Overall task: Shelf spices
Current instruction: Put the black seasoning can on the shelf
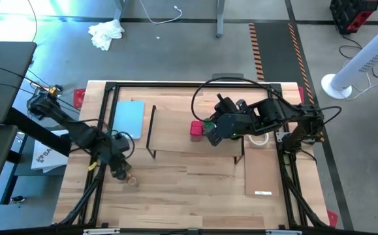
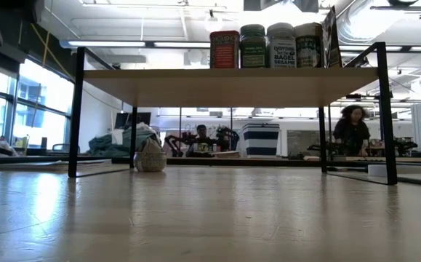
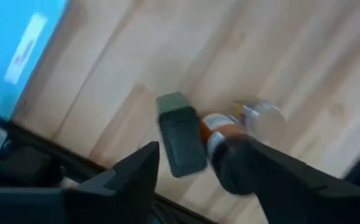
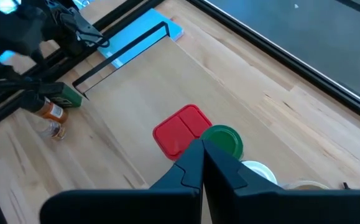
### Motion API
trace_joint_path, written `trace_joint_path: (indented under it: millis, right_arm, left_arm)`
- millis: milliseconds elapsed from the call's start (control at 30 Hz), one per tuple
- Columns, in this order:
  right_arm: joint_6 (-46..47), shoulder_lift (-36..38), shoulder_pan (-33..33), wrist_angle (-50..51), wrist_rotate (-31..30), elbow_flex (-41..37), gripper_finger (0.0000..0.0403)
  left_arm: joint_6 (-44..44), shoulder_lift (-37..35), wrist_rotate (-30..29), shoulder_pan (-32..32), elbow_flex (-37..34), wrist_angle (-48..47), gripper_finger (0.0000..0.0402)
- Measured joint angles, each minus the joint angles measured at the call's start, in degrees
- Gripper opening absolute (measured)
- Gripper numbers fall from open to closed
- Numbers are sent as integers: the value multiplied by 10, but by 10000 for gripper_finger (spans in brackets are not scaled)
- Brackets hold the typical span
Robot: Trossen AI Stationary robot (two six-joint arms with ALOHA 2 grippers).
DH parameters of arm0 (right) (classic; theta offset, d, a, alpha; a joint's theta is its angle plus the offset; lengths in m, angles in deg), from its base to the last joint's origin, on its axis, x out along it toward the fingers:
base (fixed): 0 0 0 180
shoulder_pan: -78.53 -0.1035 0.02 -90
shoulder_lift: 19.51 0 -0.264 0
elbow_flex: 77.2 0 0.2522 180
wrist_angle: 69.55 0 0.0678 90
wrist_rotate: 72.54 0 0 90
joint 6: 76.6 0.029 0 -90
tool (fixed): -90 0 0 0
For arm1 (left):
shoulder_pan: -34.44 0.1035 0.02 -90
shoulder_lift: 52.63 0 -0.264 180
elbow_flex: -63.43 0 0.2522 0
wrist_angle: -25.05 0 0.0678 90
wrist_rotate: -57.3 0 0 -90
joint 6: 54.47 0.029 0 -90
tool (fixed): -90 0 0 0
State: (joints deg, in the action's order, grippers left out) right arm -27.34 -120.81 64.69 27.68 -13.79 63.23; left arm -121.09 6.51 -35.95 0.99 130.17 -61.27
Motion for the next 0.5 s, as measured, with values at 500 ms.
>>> trace_joint_path:
  millis: [500]
  right_arm:
    - [-28, -31, 7, -17, 25, 0, 0]
  left_arm:
    - [-56, 41, 19, 38, -63, 22, 269]
